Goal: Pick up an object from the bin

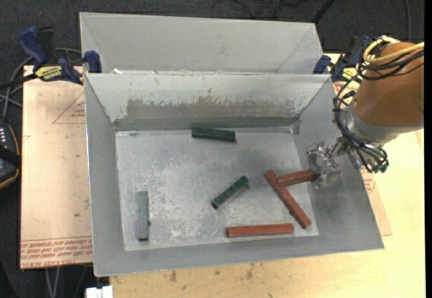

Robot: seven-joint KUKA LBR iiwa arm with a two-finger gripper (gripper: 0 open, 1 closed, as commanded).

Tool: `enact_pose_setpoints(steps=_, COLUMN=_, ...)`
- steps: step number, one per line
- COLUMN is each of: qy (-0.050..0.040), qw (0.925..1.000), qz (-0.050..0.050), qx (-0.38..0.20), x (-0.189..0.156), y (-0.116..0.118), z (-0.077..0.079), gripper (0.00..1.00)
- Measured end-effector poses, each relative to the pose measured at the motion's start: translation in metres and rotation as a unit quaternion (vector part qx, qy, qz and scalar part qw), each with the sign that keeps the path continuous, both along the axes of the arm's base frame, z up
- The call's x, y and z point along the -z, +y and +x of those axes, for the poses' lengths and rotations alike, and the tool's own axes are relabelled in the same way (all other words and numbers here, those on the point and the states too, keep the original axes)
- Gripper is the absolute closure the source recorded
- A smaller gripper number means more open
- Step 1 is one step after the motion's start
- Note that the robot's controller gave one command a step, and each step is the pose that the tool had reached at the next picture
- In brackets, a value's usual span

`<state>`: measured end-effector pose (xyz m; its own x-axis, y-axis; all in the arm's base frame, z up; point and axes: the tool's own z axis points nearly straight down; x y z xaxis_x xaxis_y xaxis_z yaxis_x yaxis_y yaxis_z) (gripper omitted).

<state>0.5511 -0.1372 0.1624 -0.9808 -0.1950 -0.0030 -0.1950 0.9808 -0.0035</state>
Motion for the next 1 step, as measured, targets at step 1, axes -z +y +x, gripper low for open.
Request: enact_pose_setpoints(steps=1, qy=-0.0043, qw=0.9999, qz=0.0, qx=-0.011, x=-0.0736, y=-0.0051, z=0.0047, gripper=1.0)
